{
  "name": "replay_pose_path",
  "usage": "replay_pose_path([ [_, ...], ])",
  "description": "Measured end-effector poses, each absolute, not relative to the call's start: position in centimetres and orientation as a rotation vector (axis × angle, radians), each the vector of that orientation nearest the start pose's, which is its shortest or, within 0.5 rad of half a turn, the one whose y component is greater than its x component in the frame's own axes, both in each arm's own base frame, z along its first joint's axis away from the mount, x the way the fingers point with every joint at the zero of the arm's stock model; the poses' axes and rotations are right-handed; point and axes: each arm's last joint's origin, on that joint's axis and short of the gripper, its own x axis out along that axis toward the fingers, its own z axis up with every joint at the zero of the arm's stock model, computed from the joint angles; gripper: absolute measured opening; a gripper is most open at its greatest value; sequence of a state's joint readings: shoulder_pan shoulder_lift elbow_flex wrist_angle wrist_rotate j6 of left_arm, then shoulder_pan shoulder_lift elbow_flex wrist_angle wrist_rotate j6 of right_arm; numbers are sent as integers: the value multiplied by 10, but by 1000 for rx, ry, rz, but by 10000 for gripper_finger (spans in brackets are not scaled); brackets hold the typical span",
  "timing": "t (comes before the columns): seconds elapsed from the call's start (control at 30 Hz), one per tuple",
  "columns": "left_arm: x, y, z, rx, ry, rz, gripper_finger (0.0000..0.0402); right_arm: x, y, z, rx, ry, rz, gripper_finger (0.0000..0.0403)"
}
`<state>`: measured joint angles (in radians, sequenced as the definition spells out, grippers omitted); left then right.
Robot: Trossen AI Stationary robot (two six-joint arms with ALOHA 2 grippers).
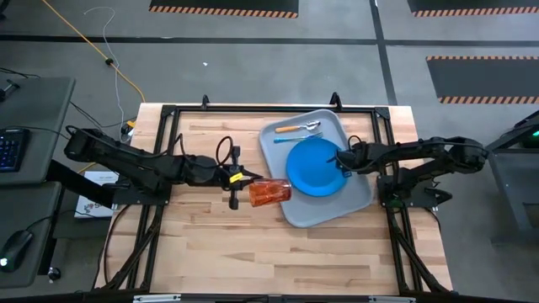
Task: Pick and place plate/cup/fork/spoon on tray
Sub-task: Put the orange cup on the gray serving tray to the top left of the blue plate
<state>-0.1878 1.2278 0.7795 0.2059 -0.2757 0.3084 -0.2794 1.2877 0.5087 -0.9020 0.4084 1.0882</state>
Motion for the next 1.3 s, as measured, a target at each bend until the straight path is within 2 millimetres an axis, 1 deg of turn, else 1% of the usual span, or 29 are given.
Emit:
replay_pose_path([
  [0.17,267,-45,277,363,244,43,4,157,-55,132,743,1161,-1212,0],
  [0.33,267,-45,277,363,244,42,4,173,-57,134,777,1066,-1064,0],
  [0.43,267,-45,277,363,244,42,4,180,-58,135,776,1020,-986,0],
  [0.6,267,-45,277,363,244,42,4,192,-52,138,728,963,-865,0],
  [0.83,267,-45,277,363,244,43,4,194,-44,138,728,978,-805,0],
  [1.13,267,-45,277,367,253,68,3,196,-42,139,765,986,-761,0],
  [1.23,267,-44,276,354,260,84,3,202,-38,141,772,945,-709,0],
  [1.3,267,-44,276,344,264,96,3,209,-34,144,771,887,-637,0],
])
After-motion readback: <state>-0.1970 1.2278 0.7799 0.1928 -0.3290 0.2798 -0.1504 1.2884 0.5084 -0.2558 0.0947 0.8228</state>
